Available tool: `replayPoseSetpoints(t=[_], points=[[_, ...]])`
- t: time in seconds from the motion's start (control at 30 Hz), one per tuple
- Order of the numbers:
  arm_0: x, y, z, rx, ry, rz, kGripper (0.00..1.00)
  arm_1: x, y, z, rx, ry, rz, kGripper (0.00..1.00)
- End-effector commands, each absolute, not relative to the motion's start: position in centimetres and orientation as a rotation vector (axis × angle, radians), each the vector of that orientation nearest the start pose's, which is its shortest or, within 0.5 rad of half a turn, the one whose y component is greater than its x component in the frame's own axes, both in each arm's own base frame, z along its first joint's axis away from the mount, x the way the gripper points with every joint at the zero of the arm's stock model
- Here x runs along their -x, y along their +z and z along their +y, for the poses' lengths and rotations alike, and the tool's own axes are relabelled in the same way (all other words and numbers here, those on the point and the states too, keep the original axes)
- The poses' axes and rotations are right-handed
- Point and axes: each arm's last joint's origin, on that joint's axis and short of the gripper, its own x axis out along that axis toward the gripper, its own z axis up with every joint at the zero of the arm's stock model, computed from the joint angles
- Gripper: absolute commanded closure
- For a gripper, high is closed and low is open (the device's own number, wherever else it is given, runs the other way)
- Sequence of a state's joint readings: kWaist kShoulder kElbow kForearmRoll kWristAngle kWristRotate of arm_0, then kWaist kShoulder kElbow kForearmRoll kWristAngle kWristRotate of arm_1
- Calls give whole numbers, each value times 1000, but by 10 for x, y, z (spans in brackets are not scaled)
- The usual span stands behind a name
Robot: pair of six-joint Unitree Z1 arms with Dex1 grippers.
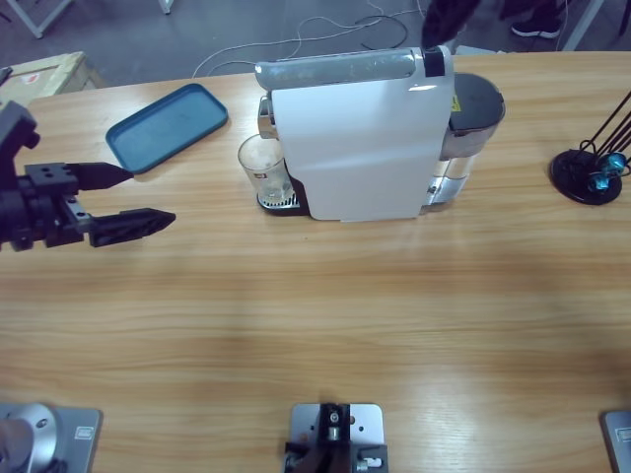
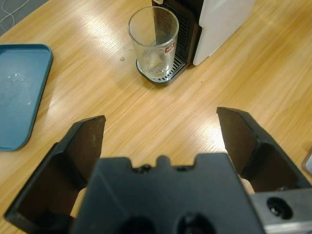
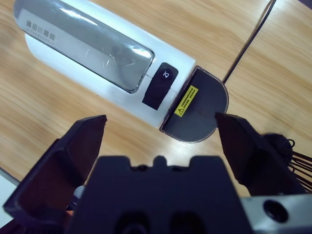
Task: Pour coffee
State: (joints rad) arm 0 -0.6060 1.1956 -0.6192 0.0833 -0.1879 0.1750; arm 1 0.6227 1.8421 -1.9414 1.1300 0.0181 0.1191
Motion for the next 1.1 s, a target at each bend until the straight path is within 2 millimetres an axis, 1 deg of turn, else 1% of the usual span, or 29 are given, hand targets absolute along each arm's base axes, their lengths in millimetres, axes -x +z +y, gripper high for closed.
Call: replayPoseSetpoints(t=[0.03, 0.1, 0.2, 0.23, 0.3, 0.37, 0.47, 0.5, 0.57, 0.63, 0.67, 0.73, 0.8, 0.87, 0.93, 1.1], points=[[-135, 281, -108, -296, -856, 595, 18, -273, 436, 202, 198, 518, 1002, 0], [-135, 283, -108, -291, -864, 586, 18, -261, 439, 195, 202, 517, 998, 0], [-133, 284, -107, -293, -864, 577, 18, -231, 438, 183, 214, 526, 959, 0], [-133, 284, -106, -301, -861, 577, 18, -215, 435, 177, 211, 541, 938, 0], [-132, 282, -106, -306, -858, 586, 18, -190, 426, 167, 216, 568, 921, 0], [-130, 278, -104, -308, -860, 602, 18, -169, 416, 154, 216, 571, 912, 0], [-126, 271, -102, -309, -863, 630, 18, -136, 404, 130, 184, 595, 862, 0], [-125, 270, -101, -303, -863, 637, 18, -126, 398, 121, 171, 602, 849, 0], [-123, 271, -102, -285, -882, 630, 18, -103, 377, 101, 152, 624, 854, 0], [-120, 275, -102, -271, -919, 602, 18, -85, 355, 85, 136, 653, 850, 0], [-117, 278, -101, -267, -925, 580, 18, -79, 348, 80, 130, 662, 842, 0], [-112, 284, -97, -262, -923, 543, 18, -74, 342, 75, 128, 675, 816, 0], [-107, 286, -93, -261, -915, 519, 18, -75, 340, 76, 134, 690, 793, 0], [-106, 285, -92, -263, -915, 529, 18, -76, 333, 77, 133, 690, 780, 0], [-104, 284, -91, -265, -915, 537, 18, -77, 330, 77, 142, 689, 775, 0], [-110, 283, -95, -271, -915, 550, 18, -72, 325, 72, 150, 685, 776, 0]])
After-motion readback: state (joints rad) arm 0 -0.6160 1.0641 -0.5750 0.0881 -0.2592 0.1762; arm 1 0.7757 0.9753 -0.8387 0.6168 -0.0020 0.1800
